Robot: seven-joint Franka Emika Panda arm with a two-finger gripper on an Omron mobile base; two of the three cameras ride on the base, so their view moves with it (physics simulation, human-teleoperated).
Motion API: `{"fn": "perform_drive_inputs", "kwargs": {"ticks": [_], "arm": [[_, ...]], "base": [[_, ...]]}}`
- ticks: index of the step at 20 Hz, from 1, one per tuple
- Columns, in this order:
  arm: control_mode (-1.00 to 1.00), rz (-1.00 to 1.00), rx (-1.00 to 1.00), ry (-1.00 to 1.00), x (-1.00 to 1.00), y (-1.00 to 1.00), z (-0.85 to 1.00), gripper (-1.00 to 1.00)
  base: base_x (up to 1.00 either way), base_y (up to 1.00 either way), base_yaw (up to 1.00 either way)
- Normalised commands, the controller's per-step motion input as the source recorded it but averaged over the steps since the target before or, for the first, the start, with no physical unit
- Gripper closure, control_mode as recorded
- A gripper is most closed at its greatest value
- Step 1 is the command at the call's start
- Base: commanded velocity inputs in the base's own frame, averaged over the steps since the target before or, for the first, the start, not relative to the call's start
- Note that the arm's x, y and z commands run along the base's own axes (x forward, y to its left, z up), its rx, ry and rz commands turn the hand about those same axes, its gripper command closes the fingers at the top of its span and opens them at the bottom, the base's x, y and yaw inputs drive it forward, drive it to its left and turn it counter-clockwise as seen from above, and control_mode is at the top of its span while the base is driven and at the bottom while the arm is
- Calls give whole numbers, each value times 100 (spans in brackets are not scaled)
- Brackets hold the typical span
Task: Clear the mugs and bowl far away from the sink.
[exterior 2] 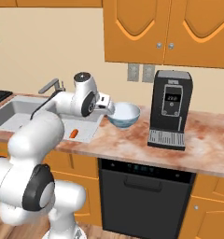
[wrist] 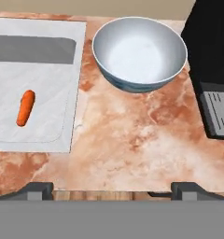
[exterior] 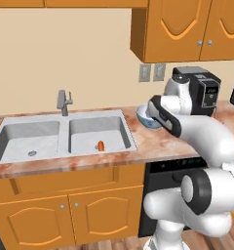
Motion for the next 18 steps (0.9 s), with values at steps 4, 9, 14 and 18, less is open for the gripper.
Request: {"fn": "perform_drive_inputs", "kwargs": {"ticks": [4,9,14,18], "arm": [[-100,29,-26,19,53,0,-46,-100],[-100,30,-14,1,55,0,-63,-100],[-100,27,-7,0,57,0,-37,-100],[-100,19,-5,0,54,-1,-22,-100]], "base": [[0,0,0],[0,0,0],[0,0,0],[0,0,0]]}}
